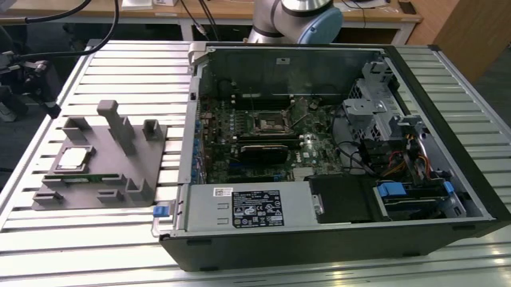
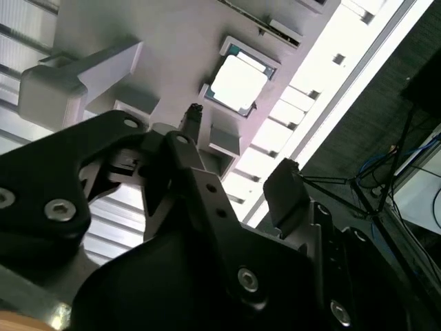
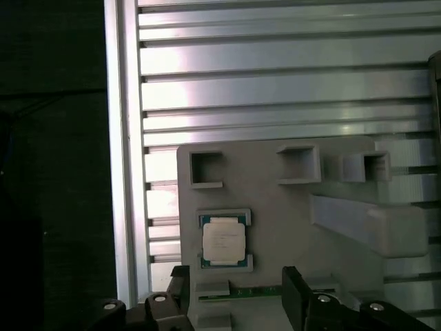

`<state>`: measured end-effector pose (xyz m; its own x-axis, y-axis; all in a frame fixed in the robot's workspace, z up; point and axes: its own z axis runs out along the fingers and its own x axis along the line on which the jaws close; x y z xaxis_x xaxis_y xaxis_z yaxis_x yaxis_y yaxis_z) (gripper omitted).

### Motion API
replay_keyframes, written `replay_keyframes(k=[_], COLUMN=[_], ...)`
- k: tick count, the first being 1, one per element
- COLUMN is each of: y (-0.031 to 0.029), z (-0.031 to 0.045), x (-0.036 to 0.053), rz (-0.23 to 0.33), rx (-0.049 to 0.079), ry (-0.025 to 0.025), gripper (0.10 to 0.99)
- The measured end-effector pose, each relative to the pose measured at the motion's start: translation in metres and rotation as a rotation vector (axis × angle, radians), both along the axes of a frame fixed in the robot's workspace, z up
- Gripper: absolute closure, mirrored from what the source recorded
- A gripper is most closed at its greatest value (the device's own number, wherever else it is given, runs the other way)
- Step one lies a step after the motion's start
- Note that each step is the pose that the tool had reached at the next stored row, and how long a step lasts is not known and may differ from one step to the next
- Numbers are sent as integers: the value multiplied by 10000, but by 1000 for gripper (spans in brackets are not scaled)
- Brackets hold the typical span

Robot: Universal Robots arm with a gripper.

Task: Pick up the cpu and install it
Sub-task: 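Pick up the cpu and move it towards the insertion slot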

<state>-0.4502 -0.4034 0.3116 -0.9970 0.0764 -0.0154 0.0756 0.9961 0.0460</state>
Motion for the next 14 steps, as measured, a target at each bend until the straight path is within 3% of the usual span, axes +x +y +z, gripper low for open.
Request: replay_keyframes(k=[3,9,14], y=[-10,-21,-24], z=[-8,-48,-94], x=[0,0,0], rz=[0,102,141], rx=[0,-25,-41], ry=[0,14,75], gripper=[380,380,380])
